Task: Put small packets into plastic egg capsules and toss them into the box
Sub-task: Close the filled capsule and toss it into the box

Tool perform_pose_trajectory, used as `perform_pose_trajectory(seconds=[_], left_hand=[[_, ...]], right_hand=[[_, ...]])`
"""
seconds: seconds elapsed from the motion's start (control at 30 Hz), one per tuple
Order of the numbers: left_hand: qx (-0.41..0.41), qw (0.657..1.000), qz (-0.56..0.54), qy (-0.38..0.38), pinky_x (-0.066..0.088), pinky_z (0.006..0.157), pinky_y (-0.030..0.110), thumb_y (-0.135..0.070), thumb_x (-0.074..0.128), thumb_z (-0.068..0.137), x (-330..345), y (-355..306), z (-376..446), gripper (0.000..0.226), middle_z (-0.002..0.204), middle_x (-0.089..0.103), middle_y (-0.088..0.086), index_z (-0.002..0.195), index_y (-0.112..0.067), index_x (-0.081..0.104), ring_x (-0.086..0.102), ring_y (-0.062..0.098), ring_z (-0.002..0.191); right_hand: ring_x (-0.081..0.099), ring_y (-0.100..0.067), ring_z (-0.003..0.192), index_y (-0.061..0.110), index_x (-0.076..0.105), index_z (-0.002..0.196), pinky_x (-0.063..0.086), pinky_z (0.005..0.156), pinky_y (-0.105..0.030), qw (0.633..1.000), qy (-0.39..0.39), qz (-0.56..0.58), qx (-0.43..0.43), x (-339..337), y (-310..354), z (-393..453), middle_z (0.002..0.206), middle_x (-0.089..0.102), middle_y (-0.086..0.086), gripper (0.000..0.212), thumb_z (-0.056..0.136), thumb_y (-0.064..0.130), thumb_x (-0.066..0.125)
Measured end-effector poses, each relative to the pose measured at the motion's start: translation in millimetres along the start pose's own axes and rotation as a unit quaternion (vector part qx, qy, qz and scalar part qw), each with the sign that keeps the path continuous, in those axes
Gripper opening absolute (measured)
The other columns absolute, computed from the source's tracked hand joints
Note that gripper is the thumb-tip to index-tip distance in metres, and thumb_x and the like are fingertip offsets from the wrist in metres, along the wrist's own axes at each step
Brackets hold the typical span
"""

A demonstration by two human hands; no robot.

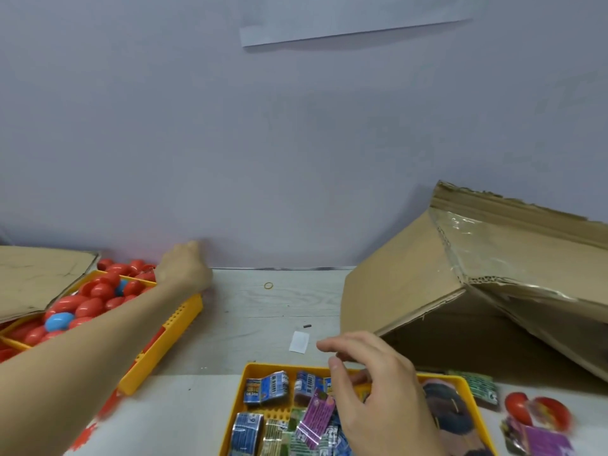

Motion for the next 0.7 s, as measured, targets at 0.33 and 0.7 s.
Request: perform_pose_trajectory(seconds=[0.33, 0.7], left_hand=[[0.067, 0.878, -0.471, 0.054, 0.051, 0.063, 0.025, -0.018, 0.044, 0.098, -48.9, -69.3, -128.5, 0.027, 0.081, 0.064, -0.008, 0.086, -0.028, 0.067, 0.059, 0.011, 0.073], [-0.006, 0.722, -0.677, 0.140, 0.029, 0.038, 0.017, -0.034, 0.061, 0.093, -33.6, -70.7, -230.3, 0.031, 0.043, 0.049, -0.006, 0.080, -0.006, 0.063, 0.037, 0.007, 0.037]], right_hand=[[0.054, 0.009, 0.099, 0.041, 0.065, 0.100, 0.051, 0.078, -0.014, 0.999, -0.020, 0.037, 0.018, -0.8, 4.3, -3.5, 0.099, 0.062, 0.024, 0.025, 0.093, 0.018, 0.058], [0.065, -0.004, 0.096, 0.042, 0.066, 0.105, 0.056, 0.075, -0.020, 0.985, -0.012, 0.169, 0.004, -3.7, 11.0, -6.8, 0.098, 0.069, 0.018, 0.023, 0.091, 0.024, 0.061]])
Point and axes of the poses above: each hand's wrist, its own z-axis towards the middle knuckle, its own x-axis out of the palm, y = z × x, the point moved 1 cm from there along z, towards the middle knuckle
